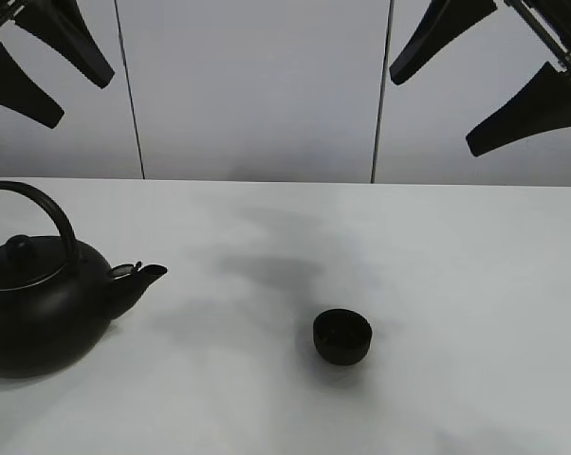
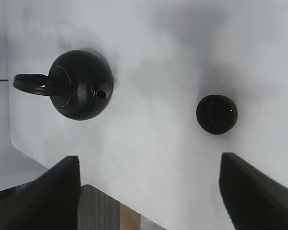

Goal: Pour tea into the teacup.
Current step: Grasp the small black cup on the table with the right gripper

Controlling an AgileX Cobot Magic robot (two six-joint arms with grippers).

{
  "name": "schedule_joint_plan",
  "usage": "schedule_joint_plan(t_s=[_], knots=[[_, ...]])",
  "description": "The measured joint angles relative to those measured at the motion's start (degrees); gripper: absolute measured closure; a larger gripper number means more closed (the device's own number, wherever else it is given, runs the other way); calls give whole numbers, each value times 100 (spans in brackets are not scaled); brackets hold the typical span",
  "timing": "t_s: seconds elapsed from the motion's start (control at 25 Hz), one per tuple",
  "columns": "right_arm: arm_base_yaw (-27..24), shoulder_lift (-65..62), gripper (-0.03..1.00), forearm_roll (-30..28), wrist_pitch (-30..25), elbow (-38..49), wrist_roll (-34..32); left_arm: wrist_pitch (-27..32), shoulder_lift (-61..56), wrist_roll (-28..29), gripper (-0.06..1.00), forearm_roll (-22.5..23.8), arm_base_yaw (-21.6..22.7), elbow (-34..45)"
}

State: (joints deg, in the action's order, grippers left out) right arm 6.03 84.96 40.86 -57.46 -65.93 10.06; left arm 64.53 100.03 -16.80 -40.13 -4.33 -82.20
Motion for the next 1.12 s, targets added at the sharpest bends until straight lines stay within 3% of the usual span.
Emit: schedule_joint_plan(t_s=[0.44, 0.64, 0.92, 1.12], knots=[[23, 0, 42, -66, -138, 0, 514, 0, 0, 0, 49, 0, 0, 0], [658, 0, 42, -766, -168, 0, 599, 0, 0, 0, 49, 0, 0, 0], [1809, 0, 36, -1844, 280, -68, 230, 0, 0, 0, 49, 0, 0, 0], [2070, 4, 35, -2696, 294, -116, -354, 0, 0, 0, 49, 0, 0, 0]])
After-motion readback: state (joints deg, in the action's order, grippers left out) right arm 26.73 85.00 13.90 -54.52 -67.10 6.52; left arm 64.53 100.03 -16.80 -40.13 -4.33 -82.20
